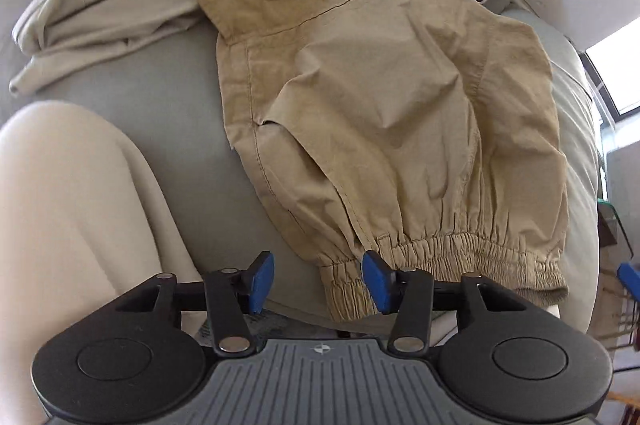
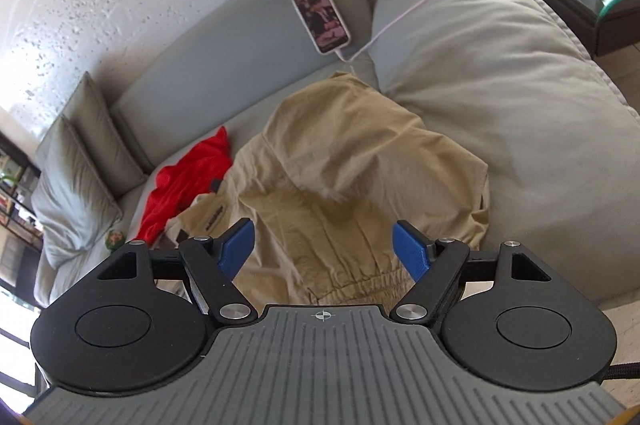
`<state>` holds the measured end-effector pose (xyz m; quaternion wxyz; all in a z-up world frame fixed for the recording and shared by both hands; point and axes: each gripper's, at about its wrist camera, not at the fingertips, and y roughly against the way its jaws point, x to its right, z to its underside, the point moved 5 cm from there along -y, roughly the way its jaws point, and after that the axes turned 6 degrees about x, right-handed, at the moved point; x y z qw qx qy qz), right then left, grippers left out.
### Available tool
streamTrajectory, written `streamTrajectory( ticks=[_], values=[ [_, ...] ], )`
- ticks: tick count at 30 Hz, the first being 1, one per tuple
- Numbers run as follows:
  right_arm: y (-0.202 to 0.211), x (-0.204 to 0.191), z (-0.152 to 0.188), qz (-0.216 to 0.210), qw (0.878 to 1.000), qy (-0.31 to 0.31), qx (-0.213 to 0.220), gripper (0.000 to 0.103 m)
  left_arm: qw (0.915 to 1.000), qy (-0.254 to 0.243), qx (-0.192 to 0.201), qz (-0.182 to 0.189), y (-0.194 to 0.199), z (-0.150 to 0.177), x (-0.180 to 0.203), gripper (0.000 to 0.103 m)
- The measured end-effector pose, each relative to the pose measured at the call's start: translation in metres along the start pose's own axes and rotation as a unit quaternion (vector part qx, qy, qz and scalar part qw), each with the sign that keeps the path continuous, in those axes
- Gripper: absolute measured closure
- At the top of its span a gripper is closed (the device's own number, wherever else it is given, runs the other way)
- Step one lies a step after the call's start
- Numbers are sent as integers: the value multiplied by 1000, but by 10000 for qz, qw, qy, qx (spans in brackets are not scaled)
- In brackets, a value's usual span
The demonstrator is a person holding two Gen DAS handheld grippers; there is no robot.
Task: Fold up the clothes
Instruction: 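Shake out the pants with the right gripper while the left gripper grasps a leg cuff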
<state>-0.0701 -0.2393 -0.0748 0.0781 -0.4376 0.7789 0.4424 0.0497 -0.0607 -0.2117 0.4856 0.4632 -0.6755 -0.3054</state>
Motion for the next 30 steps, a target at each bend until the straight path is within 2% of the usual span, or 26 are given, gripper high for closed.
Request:
streamTrajectory(
  ticks=[2, 7, 11, 15, 16, 17, 18, 20, 24, 28, 30],
  values=[
    [-3, 8, 2, 18, 9999, -114, -29, 25, 9997, 238, -57, 61, -6, 6, -3, 37],
    [-9, 21, 8, -37, 9996, -277, -72, 25, 9927, 831, -328, 811, -25, 21, -6, 34],
    [-13, 27, 10, -73, 9993, -357, -127, 25, 9878, 1063, -577, 983, -44, 30, -10, 34],
    [-14, 32, 11, -112, 9992, -361, -135, 25, 9814, 1396, -675, 1131, -48, 34, -15, 28],
    [-14, 33, 11, -119, 9992, -355, -137, 25, 9806, 1429, -691, 1149, -46, 33, -16, 28],
    [-15, 34, 11, -111, 9991, -371, -148, 25, 9800, 1447, -710, 1171, -44, 33, -16, 35],
    [-16, 36, 12, -93, 9990, -399, -166, 25, 9797, 1421, -712, 1226, -40, 33, -15, 47],
    [-19, 43, 13, -52, 9986, -491, -194, 25, 9799, 1244, -556, 1458, -24, 29, -10, 53],
    [-26, 68, 13, 148, 9959, -840, -295, 25, 9793, 1109, -185, 1681, -2, 18, -12, 54],
    [-47, 101, 13, 564, 9886, -1248, -629, 26, 9791, 1367, -333, 1470, -19, 19, -23, 53],
    [-62, 111, 14, 703, 9855, -1303, -834, 31, 9771, 1474, -422, 1476, -27, 24, -26, 52]
  ],
)
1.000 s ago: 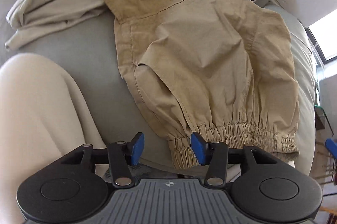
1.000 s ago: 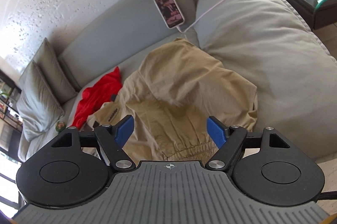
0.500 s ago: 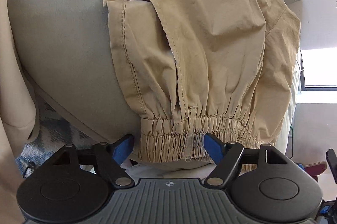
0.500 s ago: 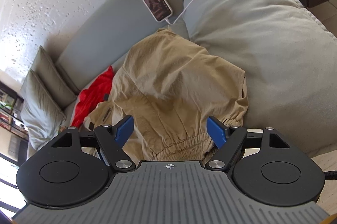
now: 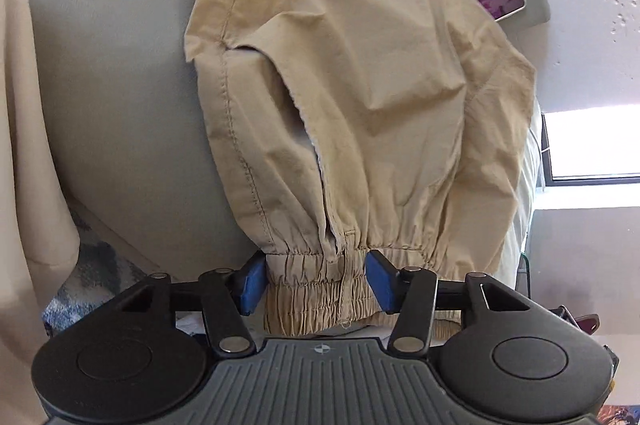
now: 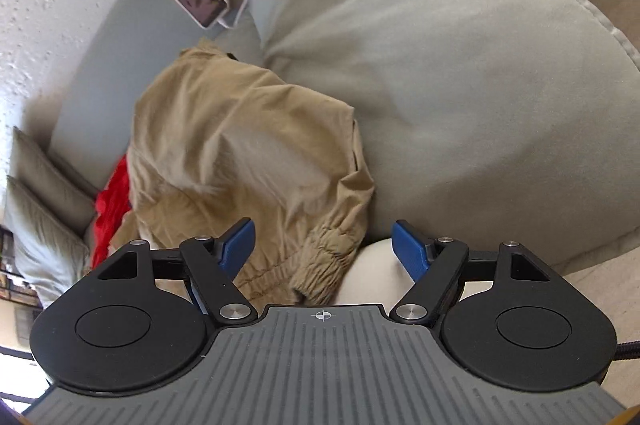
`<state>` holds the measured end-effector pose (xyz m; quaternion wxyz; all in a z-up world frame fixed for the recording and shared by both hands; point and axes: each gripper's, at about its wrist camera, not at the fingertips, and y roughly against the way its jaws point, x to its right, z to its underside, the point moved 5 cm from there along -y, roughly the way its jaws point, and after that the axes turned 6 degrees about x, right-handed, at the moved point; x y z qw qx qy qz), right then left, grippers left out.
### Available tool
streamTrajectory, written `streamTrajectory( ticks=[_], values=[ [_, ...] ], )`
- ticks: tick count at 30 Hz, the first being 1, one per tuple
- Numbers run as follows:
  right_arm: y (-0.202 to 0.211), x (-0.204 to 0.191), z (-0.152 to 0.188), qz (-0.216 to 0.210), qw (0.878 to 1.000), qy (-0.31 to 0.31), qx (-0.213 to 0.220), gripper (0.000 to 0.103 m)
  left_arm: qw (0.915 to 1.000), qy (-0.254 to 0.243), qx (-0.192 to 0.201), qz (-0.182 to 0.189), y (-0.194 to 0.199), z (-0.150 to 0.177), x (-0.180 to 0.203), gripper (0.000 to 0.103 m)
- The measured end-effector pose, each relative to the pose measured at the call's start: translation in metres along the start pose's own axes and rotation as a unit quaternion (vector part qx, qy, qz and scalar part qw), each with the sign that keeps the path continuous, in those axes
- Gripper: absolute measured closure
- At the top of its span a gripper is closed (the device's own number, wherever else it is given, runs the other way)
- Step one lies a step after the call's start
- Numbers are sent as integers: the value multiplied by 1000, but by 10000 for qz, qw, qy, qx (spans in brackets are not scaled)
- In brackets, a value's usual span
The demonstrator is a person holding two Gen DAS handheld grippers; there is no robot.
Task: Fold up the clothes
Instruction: 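Shake out the pants with the right gripper while the left gripper grasps a leg cuff, then lift the pants by both cuffs and lay them flat on the sofa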
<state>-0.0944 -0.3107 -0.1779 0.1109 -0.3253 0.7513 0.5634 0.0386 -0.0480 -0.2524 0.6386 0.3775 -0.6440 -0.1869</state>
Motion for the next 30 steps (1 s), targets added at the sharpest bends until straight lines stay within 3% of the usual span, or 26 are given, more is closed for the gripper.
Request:
streamTrajectory(
  ticks=[3, 6, 9, 11, 14, 17, 21, 23, 25, 27, 30],
  values=[
    [-25, 8, -4, 207, 9993, -53, -292, 43, 9999, 7, 21, 161, -4, -1, 6, 45],
    [-47, 11, -1, 41, 9983, -187, -543, 46, 9995, -102, 42, 307, -4, -4, 14, 50],
    [-55, 9, 5, -188, 9974, -332, -609, 86, 9987, -436, 48, 247, 0, -6, 22, 70],
    [-47, 1, 7, -311, 9978, -310, -498, 87, 9982, -559, 99, 191, 9, -8, 25, 75],
    [-24, -7, 7, -436, 9981, -233, -365, 87, 9968, -738, 230, 214, 7, -11, 32, 75],
    [-7, -9, 6, -496, 9982, -176, -302, 87, 9971, -726, 228, -49, -1, -8, 31, 61],
    [-17, 3, 8, -341, 9982, -190, -448, 86, 9984, -537, 123, -112, -19, -5, 21, 56],
    [-22, 3, 11, -398, 9978, -153, -504, 80, 9990, -440, 98, -7, -23, -7, 20, 54],
    [-24, 1, 12, -470, 9975, -48, -519, 76, 9990, -452, 56, 18, -25, -9, 20, 56],
    [-24, -1, 13, -513, 9973, 80, -511, 73, 9967, -794, 106, -136, -23, -8, 28, 75],
    [-20, -6, 16, -510, 9972, 269, -484, 74, 9850, -1588, 497, -445, -8, -4, 49, 82]
  ],
)
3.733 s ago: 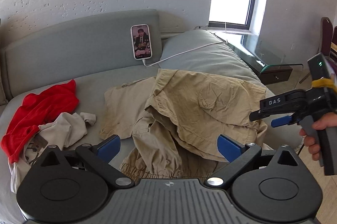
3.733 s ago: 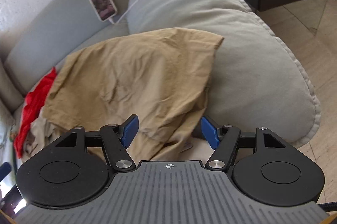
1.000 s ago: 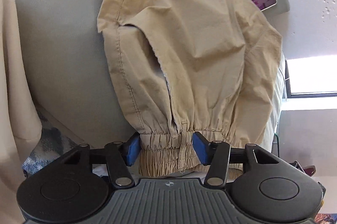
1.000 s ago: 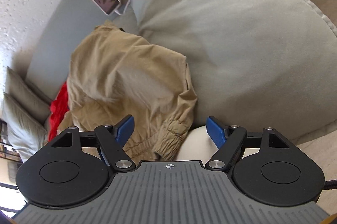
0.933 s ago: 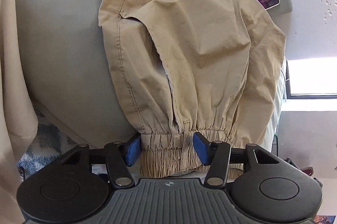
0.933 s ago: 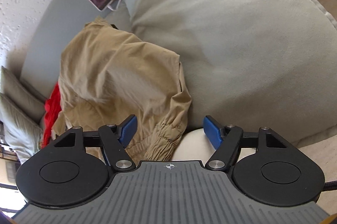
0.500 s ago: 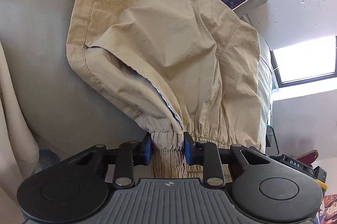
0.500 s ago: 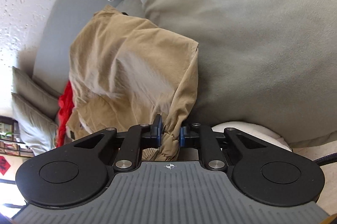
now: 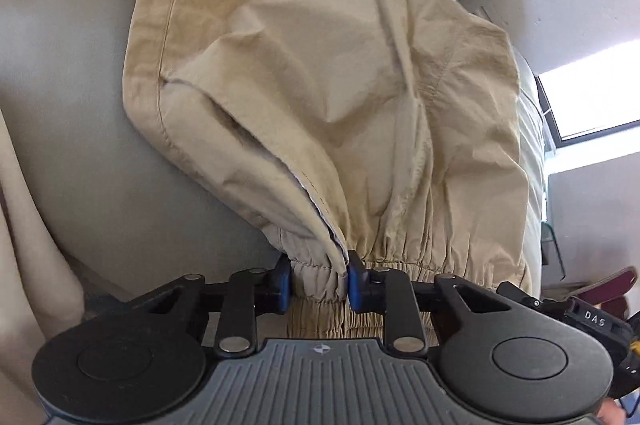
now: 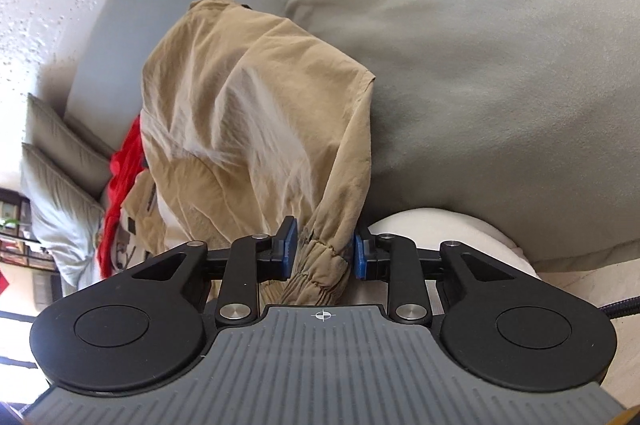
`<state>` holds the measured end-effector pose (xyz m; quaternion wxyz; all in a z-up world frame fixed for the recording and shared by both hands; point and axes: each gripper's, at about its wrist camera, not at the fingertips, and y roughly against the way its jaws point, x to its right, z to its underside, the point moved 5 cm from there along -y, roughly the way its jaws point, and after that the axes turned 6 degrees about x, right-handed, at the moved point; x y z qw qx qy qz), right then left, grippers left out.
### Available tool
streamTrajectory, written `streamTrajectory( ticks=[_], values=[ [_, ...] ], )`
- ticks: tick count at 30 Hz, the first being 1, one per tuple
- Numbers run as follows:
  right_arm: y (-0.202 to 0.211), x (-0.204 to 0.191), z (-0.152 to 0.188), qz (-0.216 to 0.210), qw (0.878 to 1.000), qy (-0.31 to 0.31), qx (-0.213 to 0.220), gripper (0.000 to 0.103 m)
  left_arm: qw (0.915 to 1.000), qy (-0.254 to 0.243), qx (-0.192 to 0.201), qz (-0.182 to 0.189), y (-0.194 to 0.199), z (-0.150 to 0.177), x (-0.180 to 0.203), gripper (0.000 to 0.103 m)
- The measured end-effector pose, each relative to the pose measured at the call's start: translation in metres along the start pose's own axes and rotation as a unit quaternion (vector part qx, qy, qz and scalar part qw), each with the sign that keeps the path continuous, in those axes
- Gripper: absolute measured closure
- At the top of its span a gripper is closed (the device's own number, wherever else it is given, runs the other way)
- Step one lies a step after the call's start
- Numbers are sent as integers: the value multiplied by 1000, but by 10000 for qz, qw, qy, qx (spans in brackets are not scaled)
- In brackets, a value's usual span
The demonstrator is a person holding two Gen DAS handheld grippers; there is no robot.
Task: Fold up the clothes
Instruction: 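Lift the pants by both cuffs and lay them flat on the sofa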
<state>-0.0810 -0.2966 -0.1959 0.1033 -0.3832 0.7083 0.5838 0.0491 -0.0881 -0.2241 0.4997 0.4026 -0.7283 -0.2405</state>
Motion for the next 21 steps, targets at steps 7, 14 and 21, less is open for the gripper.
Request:
streamTrajectory(
  ticks=[7, 14, 21],
  values=[
    [9, -28, 16, 231, 9978, 620, 32, 86, 9806, -1579, 815, -825, 50, -11, 46, 83],
    [44, -73, 25, -194, 9956, 891, 219, 87, 9709, -1826, 1384, -698, 116, -28, 58, 83],
    [105, -116, 19, -959, 9906, 653, 729, 89, 9672, -1625, 1950, 92, 202, -64, 68, 84]
  ],
)
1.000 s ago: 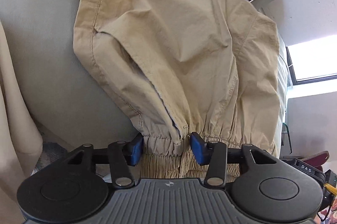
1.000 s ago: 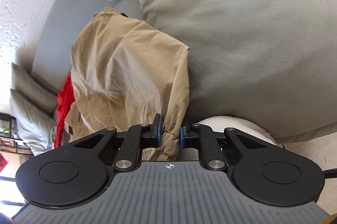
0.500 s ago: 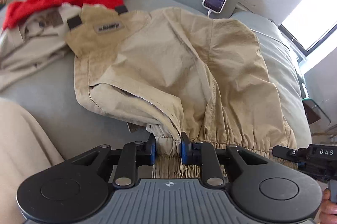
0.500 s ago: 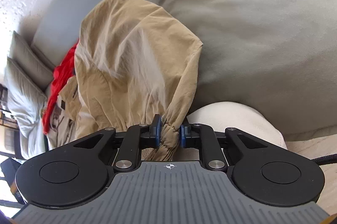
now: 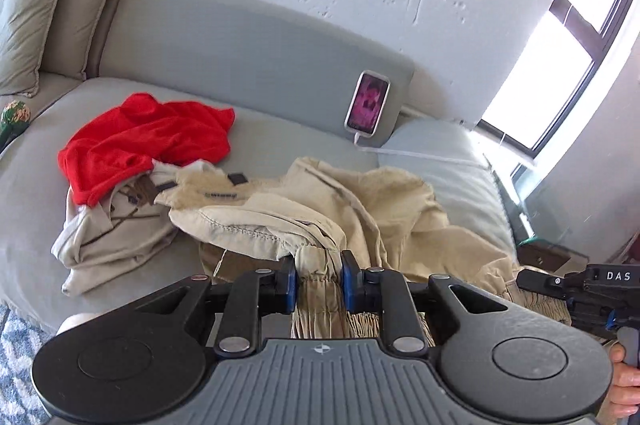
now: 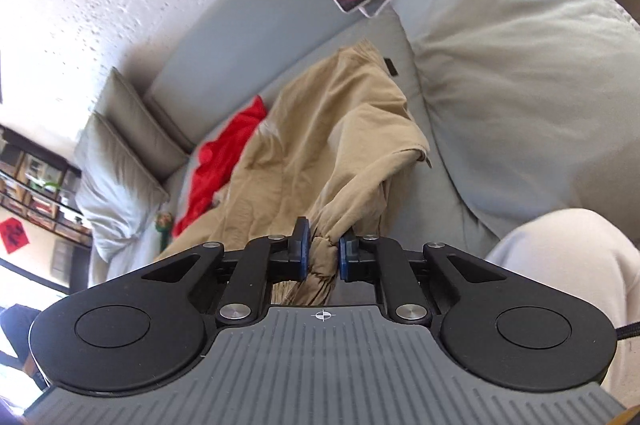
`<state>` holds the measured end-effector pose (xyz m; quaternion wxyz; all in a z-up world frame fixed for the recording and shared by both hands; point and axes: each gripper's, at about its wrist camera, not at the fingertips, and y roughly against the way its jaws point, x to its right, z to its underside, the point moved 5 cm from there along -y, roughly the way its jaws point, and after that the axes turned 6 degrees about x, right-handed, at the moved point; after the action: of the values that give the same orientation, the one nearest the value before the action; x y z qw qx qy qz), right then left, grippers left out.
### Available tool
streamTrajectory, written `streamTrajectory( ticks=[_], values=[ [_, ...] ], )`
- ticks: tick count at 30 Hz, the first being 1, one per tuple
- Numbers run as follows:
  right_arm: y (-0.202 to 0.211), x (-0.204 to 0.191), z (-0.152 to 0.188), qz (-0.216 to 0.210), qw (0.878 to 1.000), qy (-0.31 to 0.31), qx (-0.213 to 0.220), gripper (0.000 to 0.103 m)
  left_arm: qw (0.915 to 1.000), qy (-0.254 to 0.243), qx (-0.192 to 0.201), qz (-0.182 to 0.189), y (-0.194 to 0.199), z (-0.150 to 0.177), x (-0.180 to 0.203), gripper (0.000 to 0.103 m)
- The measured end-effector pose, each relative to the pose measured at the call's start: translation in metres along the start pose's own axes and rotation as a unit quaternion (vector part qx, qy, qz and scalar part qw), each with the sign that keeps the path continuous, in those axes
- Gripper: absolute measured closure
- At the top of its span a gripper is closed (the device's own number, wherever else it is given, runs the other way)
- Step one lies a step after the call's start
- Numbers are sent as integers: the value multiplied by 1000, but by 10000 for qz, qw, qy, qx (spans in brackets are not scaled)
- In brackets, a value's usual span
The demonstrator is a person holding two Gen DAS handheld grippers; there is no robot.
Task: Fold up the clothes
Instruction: 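Lift the pants by both cuffs and lay them flat on the sofa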
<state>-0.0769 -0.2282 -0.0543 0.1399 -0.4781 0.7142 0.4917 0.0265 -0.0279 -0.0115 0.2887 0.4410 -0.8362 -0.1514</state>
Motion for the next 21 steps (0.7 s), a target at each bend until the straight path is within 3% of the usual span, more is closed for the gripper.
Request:
streamTrajectory(
  ticks=[5, 13, 18, 21],
  values=[
    [59, -60, -23, -768, 9933, 217, 833, 90, 9938, -158, 1016, 425, 67, -68, 27, 84],
    [169, -171, -75, -1812, 9548, 949, 2158, 90, 9631, -510, 2488, 891, 164, -149, 80, 84],
    [224, -218, -94, -2185, 9292, 1373, 2647, 90, 9461, -881, 2907, 1121, 200, -176, 107, 84],
    [243, -236, -105, -2307, 9151, 1577, 2907, 90, 9496, -915, 2735, 1226, 189, -193, 109, 83]
  ],
)
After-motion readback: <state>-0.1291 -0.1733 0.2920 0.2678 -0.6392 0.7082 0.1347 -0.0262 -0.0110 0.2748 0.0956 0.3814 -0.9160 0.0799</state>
